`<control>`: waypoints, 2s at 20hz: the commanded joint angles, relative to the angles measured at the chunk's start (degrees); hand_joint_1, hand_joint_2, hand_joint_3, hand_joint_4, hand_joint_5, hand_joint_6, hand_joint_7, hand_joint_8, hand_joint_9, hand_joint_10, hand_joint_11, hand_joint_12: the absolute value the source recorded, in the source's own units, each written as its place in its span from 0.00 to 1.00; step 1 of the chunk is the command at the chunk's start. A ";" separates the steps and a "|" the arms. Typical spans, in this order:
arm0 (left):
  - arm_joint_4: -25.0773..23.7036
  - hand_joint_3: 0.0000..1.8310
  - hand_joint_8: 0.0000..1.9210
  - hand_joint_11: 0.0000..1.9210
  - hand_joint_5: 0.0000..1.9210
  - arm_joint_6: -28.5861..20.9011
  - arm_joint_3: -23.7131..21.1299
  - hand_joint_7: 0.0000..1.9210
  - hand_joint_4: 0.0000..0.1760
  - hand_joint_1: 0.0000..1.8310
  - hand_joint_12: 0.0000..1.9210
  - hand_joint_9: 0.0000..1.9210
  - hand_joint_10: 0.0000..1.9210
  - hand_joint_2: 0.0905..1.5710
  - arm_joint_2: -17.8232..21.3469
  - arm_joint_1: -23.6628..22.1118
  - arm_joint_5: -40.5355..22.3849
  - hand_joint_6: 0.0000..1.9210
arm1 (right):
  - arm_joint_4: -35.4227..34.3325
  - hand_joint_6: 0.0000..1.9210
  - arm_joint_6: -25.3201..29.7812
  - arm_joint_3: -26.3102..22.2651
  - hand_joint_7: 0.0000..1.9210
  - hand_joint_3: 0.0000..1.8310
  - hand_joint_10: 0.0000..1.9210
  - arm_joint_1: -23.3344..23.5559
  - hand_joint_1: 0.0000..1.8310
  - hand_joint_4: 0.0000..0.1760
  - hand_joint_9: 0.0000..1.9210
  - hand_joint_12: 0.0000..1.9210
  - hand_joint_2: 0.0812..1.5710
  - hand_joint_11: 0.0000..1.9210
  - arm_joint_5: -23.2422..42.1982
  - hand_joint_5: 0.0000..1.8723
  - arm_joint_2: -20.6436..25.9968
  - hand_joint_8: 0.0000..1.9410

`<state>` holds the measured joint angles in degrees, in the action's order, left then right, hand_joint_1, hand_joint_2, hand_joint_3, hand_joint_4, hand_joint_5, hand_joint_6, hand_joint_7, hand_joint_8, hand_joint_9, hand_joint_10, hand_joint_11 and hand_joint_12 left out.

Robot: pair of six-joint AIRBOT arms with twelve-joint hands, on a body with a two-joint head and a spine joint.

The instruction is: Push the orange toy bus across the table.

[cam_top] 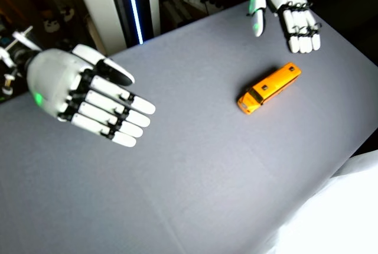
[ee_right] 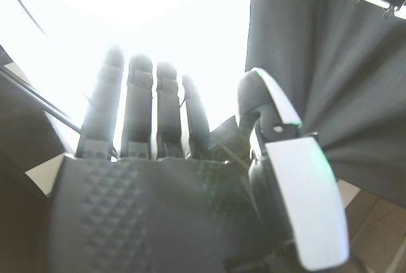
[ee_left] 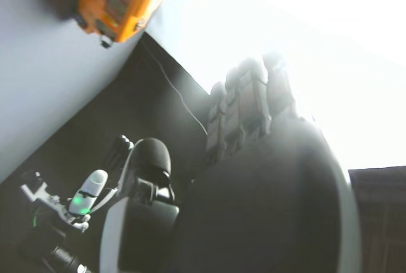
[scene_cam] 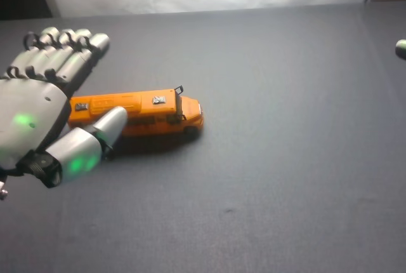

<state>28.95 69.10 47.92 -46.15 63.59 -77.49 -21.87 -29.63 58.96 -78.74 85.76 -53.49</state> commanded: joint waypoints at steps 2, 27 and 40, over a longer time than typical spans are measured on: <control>-1.97 0.01 0.00 0.00 0.04 0.54 -0.72 0.02 0.00 0.04 0.00 0.00 0.00 0.89 0.63 0.27 -8.09 0.00 | -0.25 0.00 0.41 0.48 0.19 0.00 0.00 0.34 0.49 0.15 0.17 0.06 0.85 0.17 6.70 0.24 -0.07 0.00; 21.03 0.00 0.00 0.00 0.04 17.70 3.63 0.04 0.00 0.00 0.00 0.00 0.00 0.90 -0.44 1.82 5.68 0.00 | 0.19 0.00 0.69 0.14 0.17 0.00 0.00 0.26 0.51 0.30 0.14 0.02 0.84 0.17 5.05 0.22 -1.58 0.00; 16.43 0.00 0.00 0.00 0.03 17.70 6.10 0.00 0.00 0.06 0.00 0.00 0.00 0.91 -5.27 0.07 14.77 0.00 | 0.54 0.00 0.97 0.19 0.16 0.00 0.00 0.25 0.51 0.31 0.15 0.03 0.84 0.18 4.80 0.24 -1.61 0.00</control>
<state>48.40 86.67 54.04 -51.24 64.45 -57.91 -21.34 -29.19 59.00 -78.76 83.61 -55.07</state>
